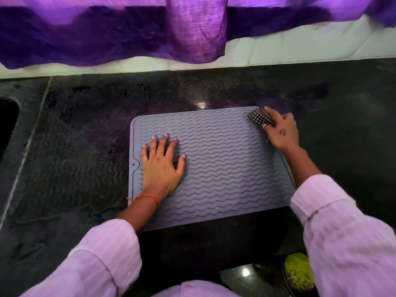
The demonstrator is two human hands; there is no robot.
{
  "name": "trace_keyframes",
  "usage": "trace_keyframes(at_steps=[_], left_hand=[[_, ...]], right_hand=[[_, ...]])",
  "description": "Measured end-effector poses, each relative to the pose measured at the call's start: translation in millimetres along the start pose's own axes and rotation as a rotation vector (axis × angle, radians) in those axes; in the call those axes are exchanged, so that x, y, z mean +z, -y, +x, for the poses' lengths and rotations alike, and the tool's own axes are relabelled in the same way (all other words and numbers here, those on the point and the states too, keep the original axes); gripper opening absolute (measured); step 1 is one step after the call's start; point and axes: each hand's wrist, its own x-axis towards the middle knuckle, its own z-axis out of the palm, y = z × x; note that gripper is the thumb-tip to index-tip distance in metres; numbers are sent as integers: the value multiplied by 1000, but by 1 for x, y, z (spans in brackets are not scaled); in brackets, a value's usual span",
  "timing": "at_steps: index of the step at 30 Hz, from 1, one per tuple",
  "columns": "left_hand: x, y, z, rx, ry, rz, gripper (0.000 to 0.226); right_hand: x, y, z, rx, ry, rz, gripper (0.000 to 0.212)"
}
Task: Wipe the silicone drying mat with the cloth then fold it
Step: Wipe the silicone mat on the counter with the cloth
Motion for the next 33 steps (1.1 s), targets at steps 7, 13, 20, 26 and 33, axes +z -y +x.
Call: trace_keyframes(at_steps=[7, 13, 20, 26, 33], left_hand=[[1, 0, 0, 3, 3, 16, 69], [0, 0, 0, 3, 9, 26, 69], [1, 2, -1, 8, 5, 28, 66], [0, 1, 0, 11, 5, 29, 66], [1, 3, -1, 13, 19, 31, 66]], right_hand=[[15, -2, -39, -66, -96, -245, 51], [24, -3, -81, -119, -146, -258, 48], [7, -10, -77, -136, -56, -270, 52], [10, -17, -98, -34, -91, -302, 54], [6, -34, -139, -23, -149, -284, 52]])
